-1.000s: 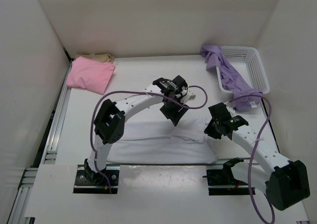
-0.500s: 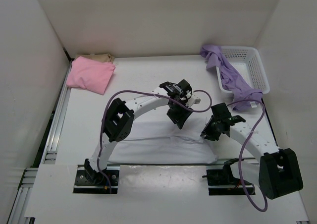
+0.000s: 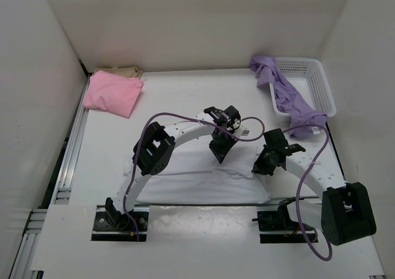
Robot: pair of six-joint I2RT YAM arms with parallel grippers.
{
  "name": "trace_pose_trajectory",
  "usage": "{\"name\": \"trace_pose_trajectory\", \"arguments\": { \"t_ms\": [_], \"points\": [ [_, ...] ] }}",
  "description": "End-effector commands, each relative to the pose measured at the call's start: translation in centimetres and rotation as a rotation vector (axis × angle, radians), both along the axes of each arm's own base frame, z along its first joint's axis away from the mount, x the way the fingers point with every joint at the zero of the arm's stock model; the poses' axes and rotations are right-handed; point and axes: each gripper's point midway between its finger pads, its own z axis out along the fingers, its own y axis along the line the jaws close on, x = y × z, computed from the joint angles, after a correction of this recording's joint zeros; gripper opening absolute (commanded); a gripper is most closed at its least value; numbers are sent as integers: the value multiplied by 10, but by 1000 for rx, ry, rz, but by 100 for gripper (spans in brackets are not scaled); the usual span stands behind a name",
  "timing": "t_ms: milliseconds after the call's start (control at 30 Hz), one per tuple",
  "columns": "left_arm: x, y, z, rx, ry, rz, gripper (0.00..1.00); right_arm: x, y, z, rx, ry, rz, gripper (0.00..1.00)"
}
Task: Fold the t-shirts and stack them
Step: Fold the other side of the tshirt into a rectangle
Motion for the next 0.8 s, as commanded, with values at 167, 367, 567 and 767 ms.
{"name": "trace_pose_trajectory", "arguments": {
  "t_ms": [167, 367, 567, 767],
  "points": [
    [2, -5, 58, -101, -93, -12, 10, 1, 1, 14, -47, -110, 105, 9],
    [-11, 7, 59, -94, -65, -17, 17, -16, 1, 11, -75, -137, 175, 9],
    [-39, 17, 47, -66, 57, -43, 25, -25, 1, 10, -53, -172, 176, 12],
    [-55, 20, 41, -57, 146, -53, 32, -32, 1, 9, -42, -177, 205, 13]
  ]
}}
